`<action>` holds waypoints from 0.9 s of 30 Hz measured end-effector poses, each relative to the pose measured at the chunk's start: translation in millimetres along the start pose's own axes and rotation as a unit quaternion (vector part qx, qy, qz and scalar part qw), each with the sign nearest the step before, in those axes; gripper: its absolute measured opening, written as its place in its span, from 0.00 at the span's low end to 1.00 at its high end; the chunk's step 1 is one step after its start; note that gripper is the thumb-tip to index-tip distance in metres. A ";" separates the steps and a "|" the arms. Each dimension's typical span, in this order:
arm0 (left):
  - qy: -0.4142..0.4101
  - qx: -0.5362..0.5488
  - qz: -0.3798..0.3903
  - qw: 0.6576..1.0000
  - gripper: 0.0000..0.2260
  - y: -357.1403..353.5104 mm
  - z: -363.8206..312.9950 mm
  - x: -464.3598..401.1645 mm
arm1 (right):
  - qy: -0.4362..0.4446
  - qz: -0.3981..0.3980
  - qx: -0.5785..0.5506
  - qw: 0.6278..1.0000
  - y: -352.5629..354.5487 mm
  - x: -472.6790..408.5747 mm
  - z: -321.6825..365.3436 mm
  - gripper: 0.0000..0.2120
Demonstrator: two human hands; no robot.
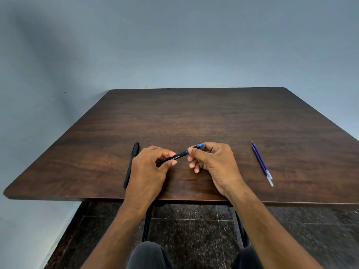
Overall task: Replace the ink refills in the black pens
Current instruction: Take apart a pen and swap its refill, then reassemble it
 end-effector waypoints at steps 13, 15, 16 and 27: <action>0.003 0.018 -0.004 1.000 0.12 -0.9 0.8 0.1 | 0.014 -0.026 0.129 0.991 -3.5 3.9 2.7 0.20; 0.002 0.013 -0.003 1.000 0.11 -1.0 0.7 -0.1 | 0.014 -0.018 0.102 0.995 -2.0 4.6 3.7 0.14; 0.003 0.012 -0.003 1.000 0.11 -0.9 1.1 -0.3 | 0.017 -0.011 0.079 0.997 -1.0 4.5 4.1 0.11; 0.002 0.003 0.000 1.000 0.12 -1.9 1.0 -0.5 | 0.027 -0.025 0.093 0.995 0.6 4.3 1.3 0.05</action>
Point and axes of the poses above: each hand's wrist, its own x-axis away from the middle knuckle, its own y-axis out of the back of the hand, z = x × y, the point moved 3 cm from there along -x, towards the middle knuckle, and after that the axes turned 1 degree about -z, right-handed, at the moved point
